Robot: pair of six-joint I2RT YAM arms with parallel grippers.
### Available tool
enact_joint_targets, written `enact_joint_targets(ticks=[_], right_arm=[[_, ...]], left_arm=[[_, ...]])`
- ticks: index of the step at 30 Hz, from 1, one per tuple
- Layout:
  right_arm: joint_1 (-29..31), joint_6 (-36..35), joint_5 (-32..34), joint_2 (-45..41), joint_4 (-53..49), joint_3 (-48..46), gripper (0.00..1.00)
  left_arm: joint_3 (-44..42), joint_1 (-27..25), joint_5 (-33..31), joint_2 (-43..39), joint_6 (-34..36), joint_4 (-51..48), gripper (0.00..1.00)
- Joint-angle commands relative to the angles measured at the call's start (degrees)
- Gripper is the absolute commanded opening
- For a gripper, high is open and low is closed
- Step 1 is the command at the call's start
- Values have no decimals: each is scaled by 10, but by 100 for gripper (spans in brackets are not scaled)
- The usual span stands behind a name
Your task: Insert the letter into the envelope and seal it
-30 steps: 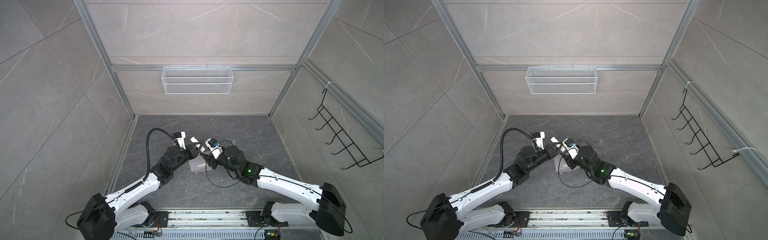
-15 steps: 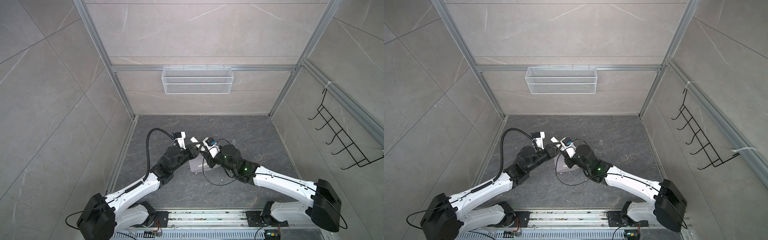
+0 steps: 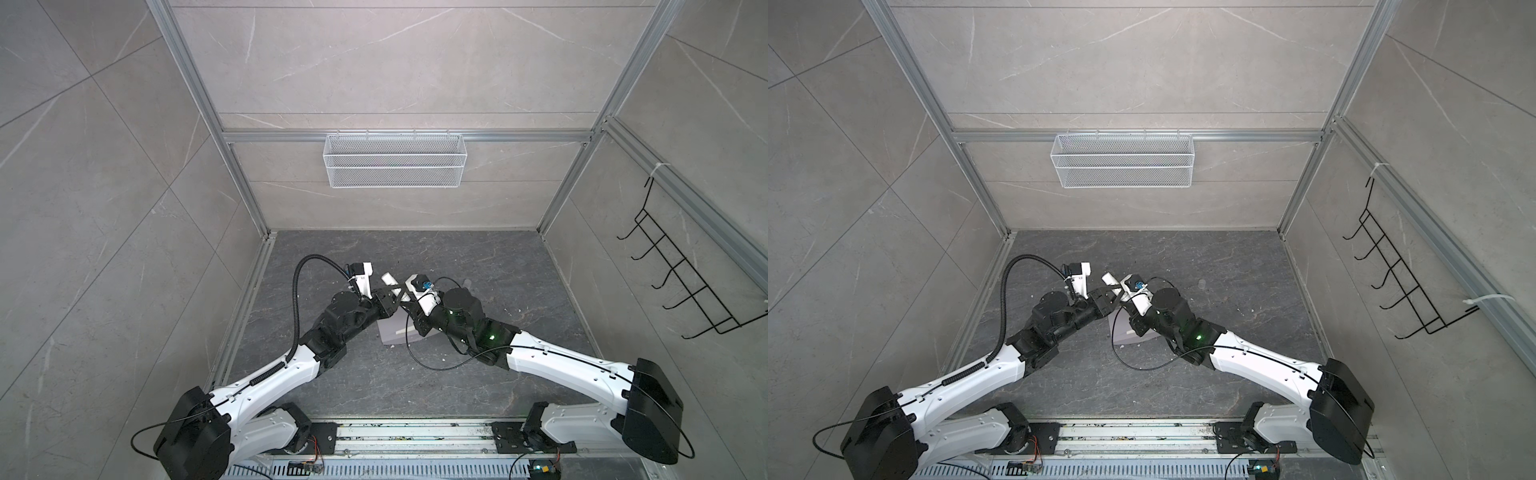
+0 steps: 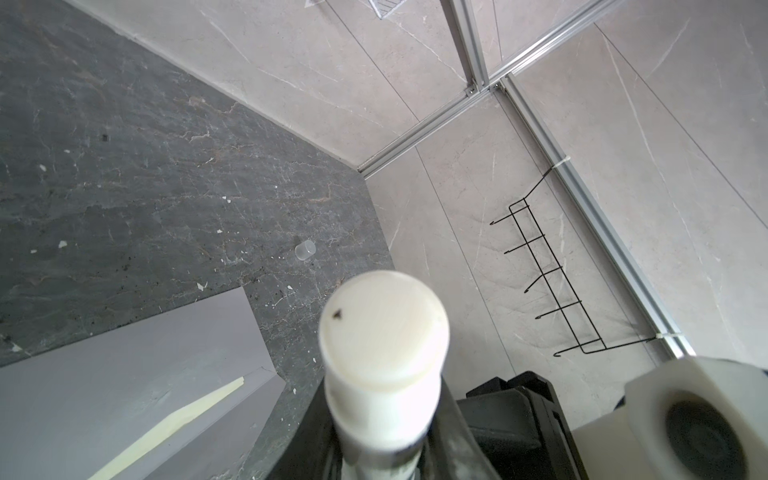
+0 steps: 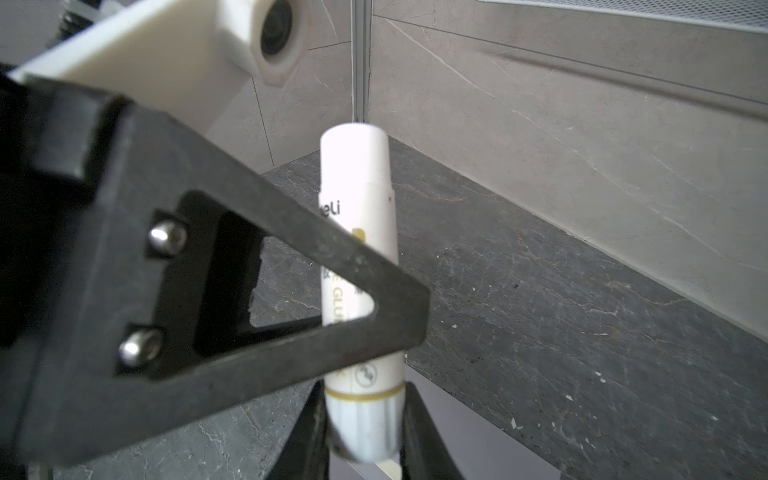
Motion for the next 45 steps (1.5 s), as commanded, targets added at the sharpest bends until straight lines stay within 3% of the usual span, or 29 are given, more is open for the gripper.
enact_joint_targets(ticks=[1, 10, 13, 18, 25, 29, 33, 36, 39, 45], right_arm=[[-20, 40, -100, -20, 0, 24, 7], [-140, 190, -381, -22, 114, -3, 7], [-163, 234, -443, -10, 161, -6, 7], [-186, 304, -507, 11, 250, -17, 8], [-189, 319, -534, 28, 263, -12, 10], [-187, 280, -503, 19, 202, -5, 17], [-178, 203, -407, -32, 126, -17, 25], [-160, 132, -321, -74, 65, -24, 49], [-134, 69, -239, -100, 12, -24, 64], [-74, -22, -97, -134, -17, -43, 66]], left_arm=[[-7, -5, 68, -13, 76, 106, 0], [-33, -4, 140, -42, 167, 163, 0], [-38, -4, 154, -46, 174, 178, 0], [-42, -5, 164, -42, 175, 192, 0], [-39, -5, 169, -34, 170, 199, 0], [-33, -5, 144, -33, 154, 182, 0], [-16, -5, 83, -39, 129, 123, 0], [-9, -5, 53, -42, 118, 96, 0], [-9, -5, 33, -42, 103, 93, 0], [-3, -4, 2, -40, 72, 74, 0]])
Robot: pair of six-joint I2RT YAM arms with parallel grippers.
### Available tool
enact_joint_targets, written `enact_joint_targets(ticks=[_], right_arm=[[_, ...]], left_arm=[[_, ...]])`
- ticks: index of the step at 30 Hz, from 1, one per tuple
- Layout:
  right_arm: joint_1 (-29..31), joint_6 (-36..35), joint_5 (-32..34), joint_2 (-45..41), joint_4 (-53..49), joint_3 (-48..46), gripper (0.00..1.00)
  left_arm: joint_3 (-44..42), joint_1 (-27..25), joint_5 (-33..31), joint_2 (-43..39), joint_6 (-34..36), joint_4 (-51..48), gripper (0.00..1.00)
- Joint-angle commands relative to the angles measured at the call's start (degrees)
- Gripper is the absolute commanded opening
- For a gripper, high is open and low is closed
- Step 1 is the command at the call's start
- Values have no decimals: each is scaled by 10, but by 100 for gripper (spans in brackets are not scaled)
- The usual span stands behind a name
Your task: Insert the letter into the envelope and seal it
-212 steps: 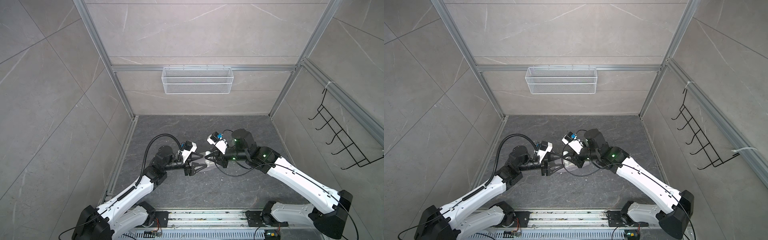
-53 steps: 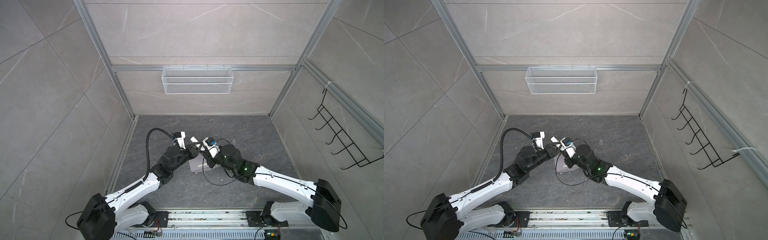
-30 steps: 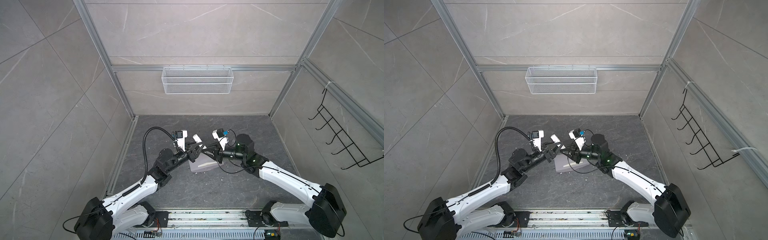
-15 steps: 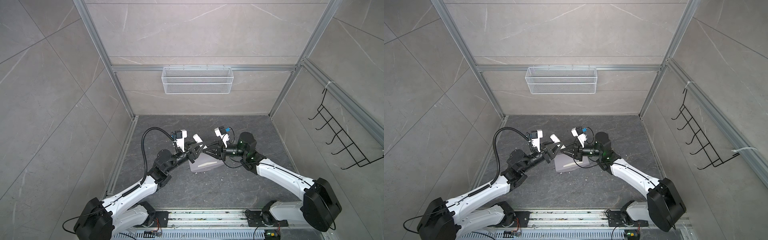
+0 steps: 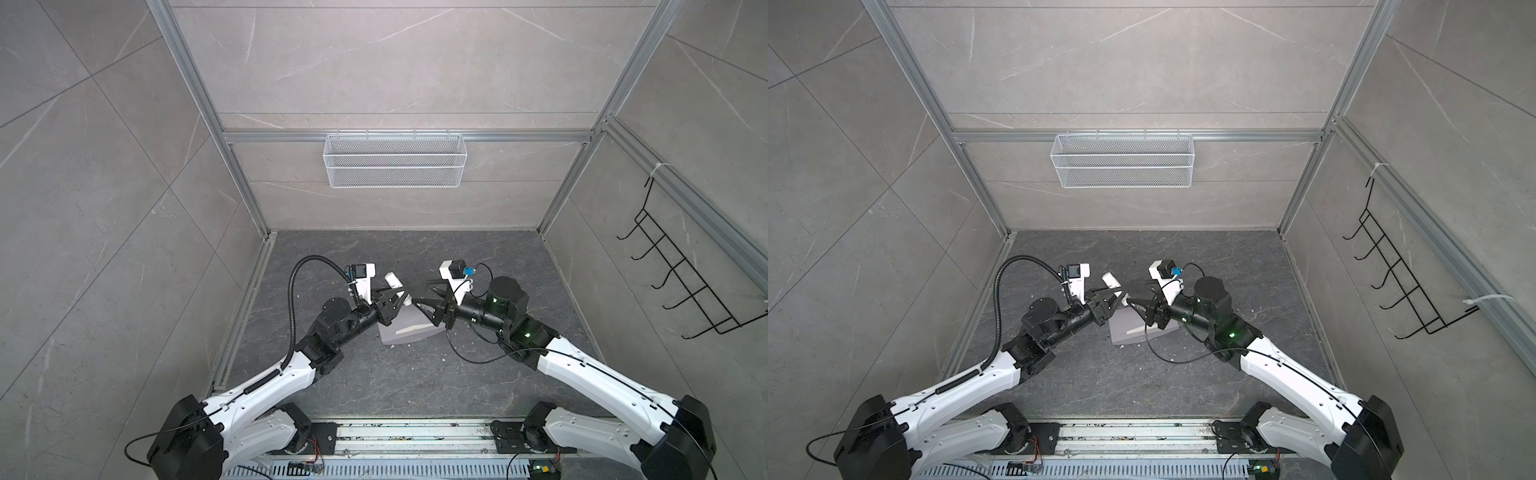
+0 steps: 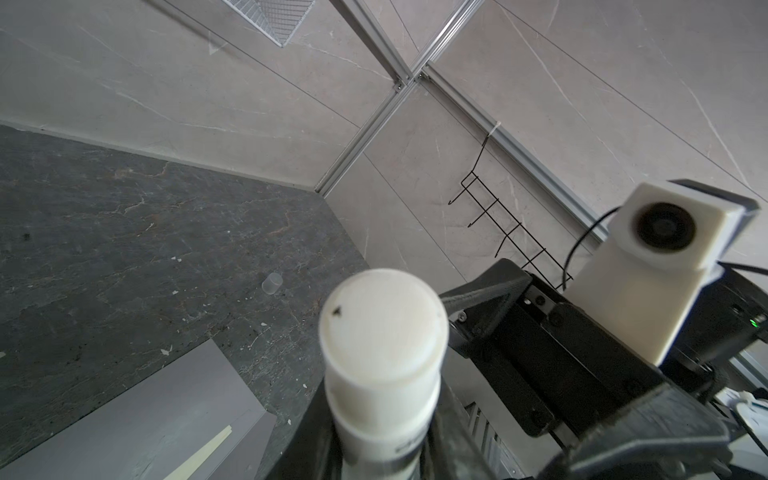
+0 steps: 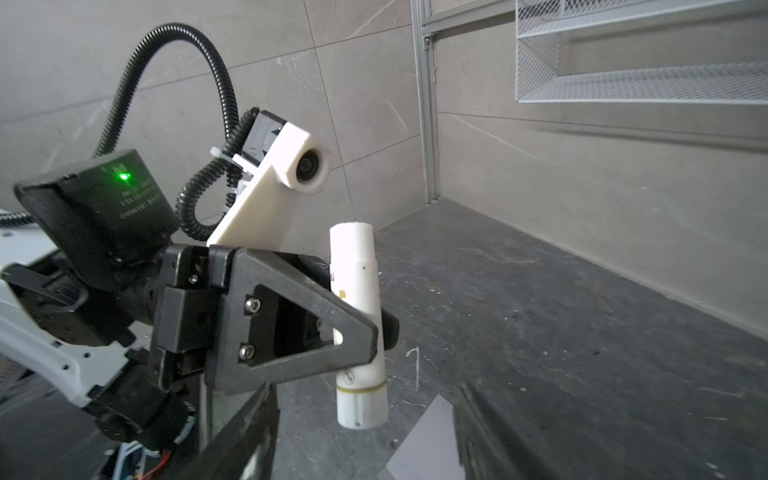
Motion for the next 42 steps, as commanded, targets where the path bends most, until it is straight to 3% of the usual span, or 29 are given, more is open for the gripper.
enact_joint_targets(ticks=[1, 10, 19, 34, 42], right_arm=[[29, -83, 131, -18, -31, -21, 66], [110, -139, 267, -2, 14, -35, 61], [163, -175, 337, 49, 51, -16, 59], [169, -178, 362, 82, 93, -2, 51], [171, -180, 358, 97, 93, 12, 38]], left_arm=[[25, -1, -35, -9, -27, 4, 0], [40, -1, -58, -9, -80, -22, 0], [46, -1, -54, 0, -120, -18, 0], [47, -1, -49, 1, -125, -19, 0], [45, -1, -47, 1, -125, -18, 0]])
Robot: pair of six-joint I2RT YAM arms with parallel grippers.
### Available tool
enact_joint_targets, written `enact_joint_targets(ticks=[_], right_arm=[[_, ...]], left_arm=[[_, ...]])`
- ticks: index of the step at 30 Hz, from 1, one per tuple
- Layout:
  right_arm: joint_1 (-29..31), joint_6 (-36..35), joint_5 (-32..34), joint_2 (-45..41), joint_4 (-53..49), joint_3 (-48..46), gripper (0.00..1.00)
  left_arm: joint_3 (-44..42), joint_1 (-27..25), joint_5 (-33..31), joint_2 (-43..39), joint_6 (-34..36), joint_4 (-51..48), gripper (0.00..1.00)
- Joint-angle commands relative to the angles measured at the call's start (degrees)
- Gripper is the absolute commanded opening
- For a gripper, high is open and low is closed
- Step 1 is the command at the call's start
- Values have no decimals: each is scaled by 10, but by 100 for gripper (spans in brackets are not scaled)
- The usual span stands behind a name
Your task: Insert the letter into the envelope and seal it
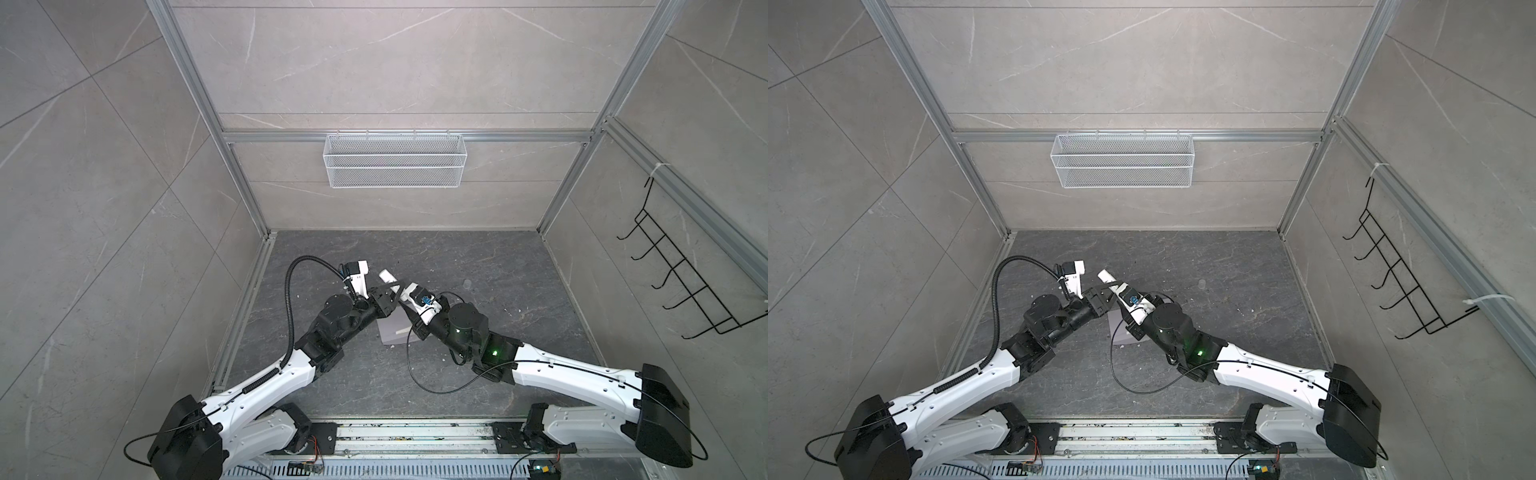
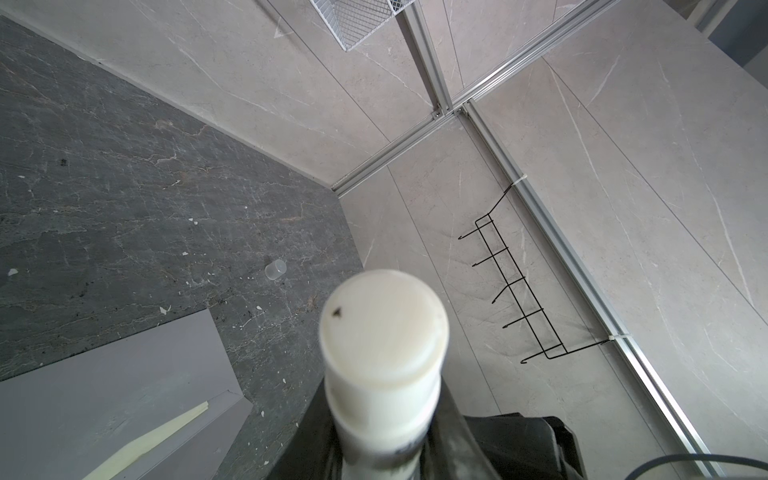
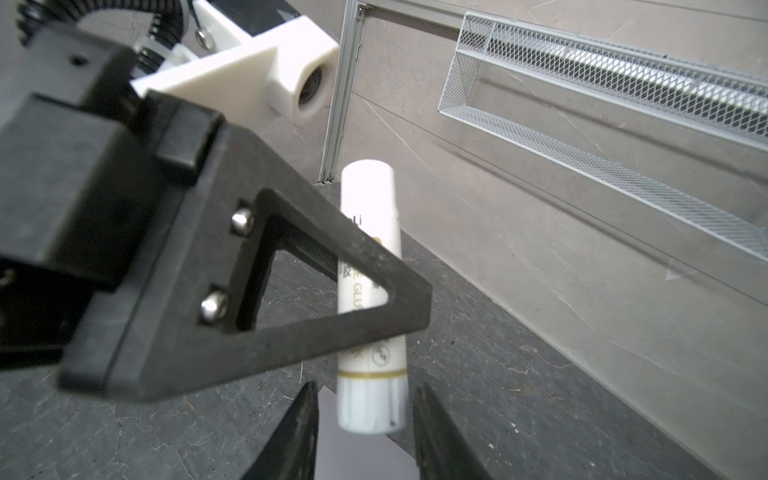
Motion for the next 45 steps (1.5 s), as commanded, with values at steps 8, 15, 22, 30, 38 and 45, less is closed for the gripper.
enact_joint_targets(ticks=[8, 15, 22, 30, 38, 45], right_arm=[[4, -3, -2, 20, 3, 31, 21], [3, 21, -20, 14, 1, 29, 9], [-91, 163, -219, -16, -9, 20, 4], [-230, 376, -491, 24, 76, 22, 3], [-291, 544, -608, 89, 241, 11, 4], [-296, 568, -634, 105, 264, 13, 5]], left_arm=[[23, -2, 3, -4, -3, 23, 0], [22, -2, 16, -1, 5, 31, 0], [8, -1, 49, -1, 38, 87, 0], [0, -1, 94, 5, 62, 146, 0], [-6, -1, 110, 7, 67, 169, 0], [-6, -2, 109, 8, 68, 171, 0]])
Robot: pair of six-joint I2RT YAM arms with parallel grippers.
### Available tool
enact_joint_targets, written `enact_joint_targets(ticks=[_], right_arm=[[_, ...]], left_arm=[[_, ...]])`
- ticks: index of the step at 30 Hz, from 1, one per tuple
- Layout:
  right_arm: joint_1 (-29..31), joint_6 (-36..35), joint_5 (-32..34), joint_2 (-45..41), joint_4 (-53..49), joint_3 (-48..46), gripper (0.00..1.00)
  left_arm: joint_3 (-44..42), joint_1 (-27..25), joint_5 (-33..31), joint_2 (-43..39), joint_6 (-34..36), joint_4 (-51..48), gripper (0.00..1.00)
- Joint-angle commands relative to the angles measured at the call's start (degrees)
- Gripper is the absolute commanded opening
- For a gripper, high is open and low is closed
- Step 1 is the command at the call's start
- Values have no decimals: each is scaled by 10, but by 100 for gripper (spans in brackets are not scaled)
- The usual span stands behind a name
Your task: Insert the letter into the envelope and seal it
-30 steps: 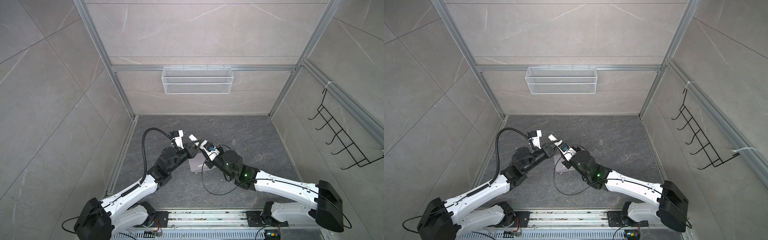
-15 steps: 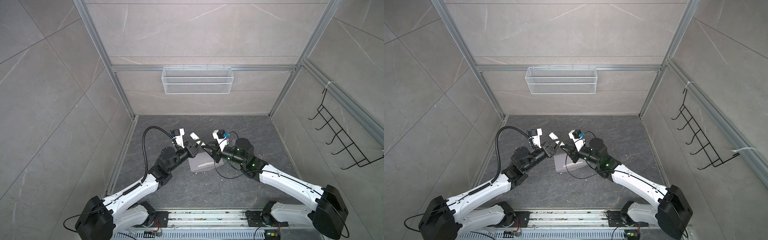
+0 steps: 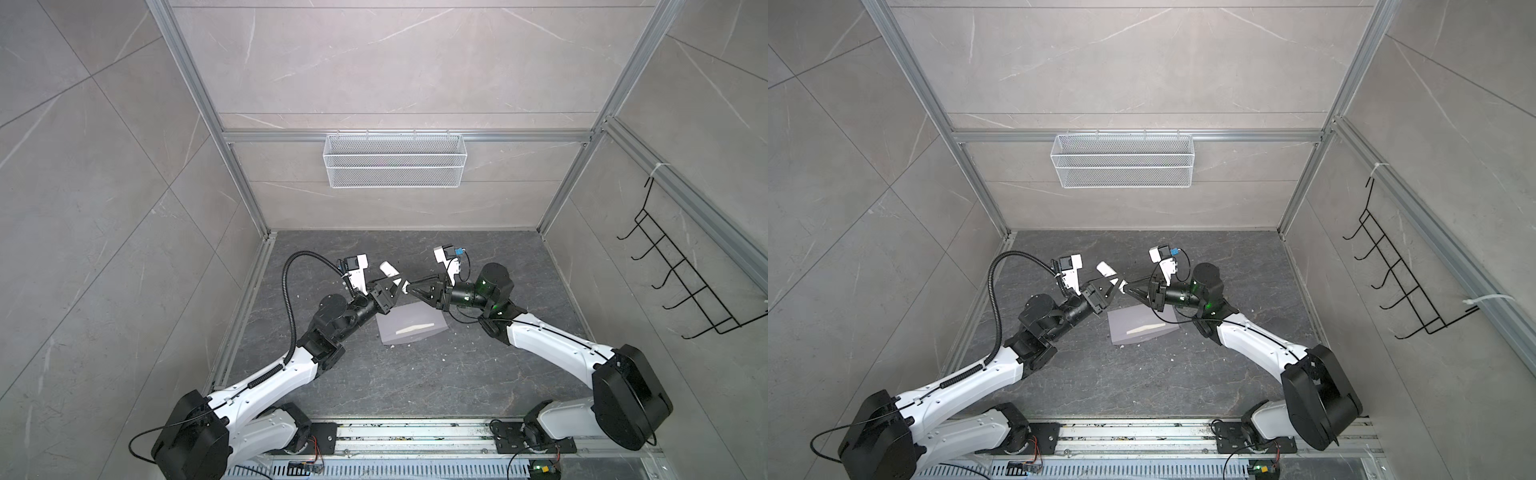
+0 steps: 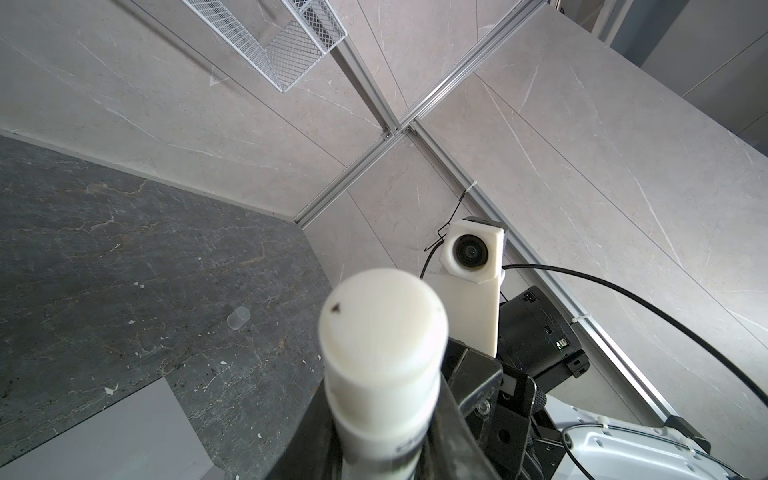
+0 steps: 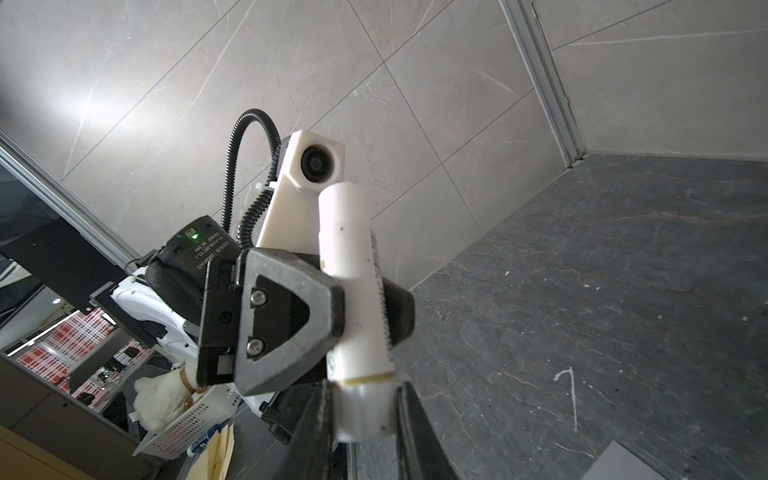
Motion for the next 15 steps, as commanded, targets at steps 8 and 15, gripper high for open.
enact_joint_targets(ticks=[8, 15], right_arm=[[-17, -51, 87, -41, -82, 5, 20], [86, -325, 353, -179, -286, -11, 63]], left_arm=[[3, -10, 43, -11, 23, 29, 0], [7, -10, 19, -18, 21, 2, 0]])
